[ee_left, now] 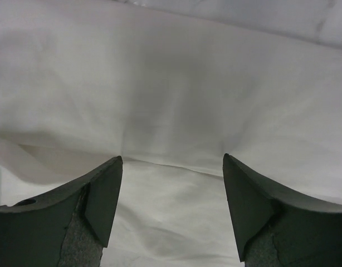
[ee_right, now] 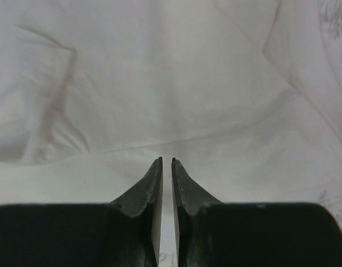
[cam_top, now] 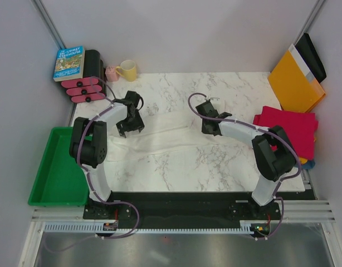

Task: Fold and stack the t-shirts
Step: Rotate the tshirt 90 degrees

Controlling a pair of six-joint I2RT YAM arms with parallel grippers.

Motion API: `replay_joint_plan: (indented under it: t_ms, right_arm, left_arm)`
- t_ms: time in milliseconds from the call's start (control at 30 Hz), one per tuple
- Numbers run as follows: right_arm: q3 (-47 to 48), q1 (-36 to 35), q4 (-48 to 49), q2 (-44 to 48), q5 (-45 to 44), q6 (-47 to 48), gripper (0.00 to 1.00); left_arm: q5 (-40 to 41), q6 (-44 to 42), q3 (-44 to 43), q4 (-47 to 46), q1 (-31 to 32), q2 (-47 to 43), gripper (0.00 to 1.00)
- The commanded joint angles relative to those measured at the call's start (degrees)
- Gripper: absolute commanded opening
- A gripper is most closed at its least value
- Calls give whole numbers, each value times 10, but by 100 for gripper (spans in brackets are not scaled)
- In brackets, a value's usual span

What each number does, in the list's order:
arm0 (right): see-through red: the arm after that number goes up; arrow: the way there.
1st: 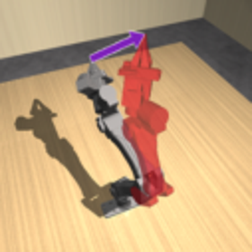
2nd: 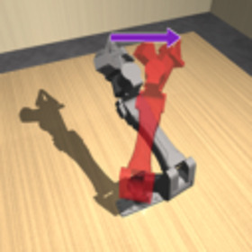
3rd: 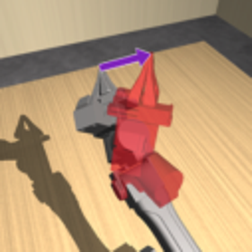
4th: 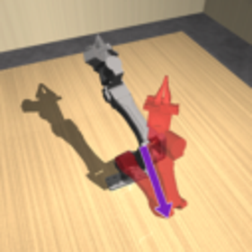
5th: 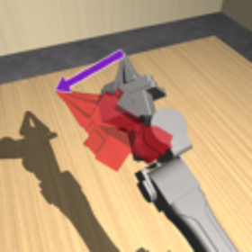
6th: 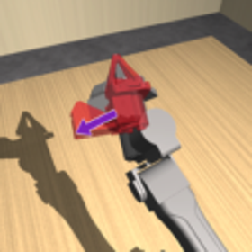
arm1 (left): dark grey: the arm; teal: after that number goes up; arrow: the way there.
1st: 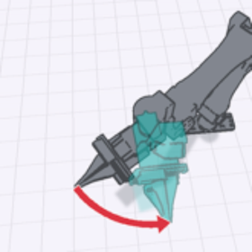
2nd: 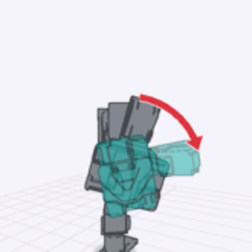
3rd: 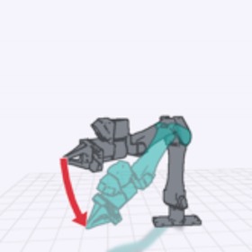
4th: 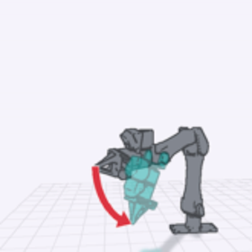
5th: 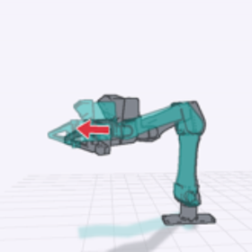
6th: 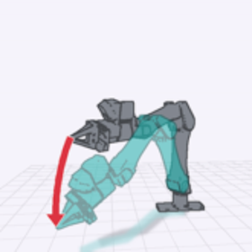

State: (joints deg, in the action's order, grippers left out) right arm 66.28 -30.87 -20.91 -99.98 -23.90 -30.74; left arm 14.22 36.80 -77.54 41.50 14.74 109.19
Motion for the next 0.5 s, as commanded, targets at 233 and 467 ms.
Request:
replay_joint_plan:
  t_ms: [233, 467]
  right_arm:
    - [57, 64, -39, -111, 41, -44, 19]
    - [146, 111, -85, -201, 61, -50, 18]
  left_arm:
    - [-9, -1, 43, 28, -21, 22, 74]
    - [-41, -5, 100, 28, -6, 17, 70]
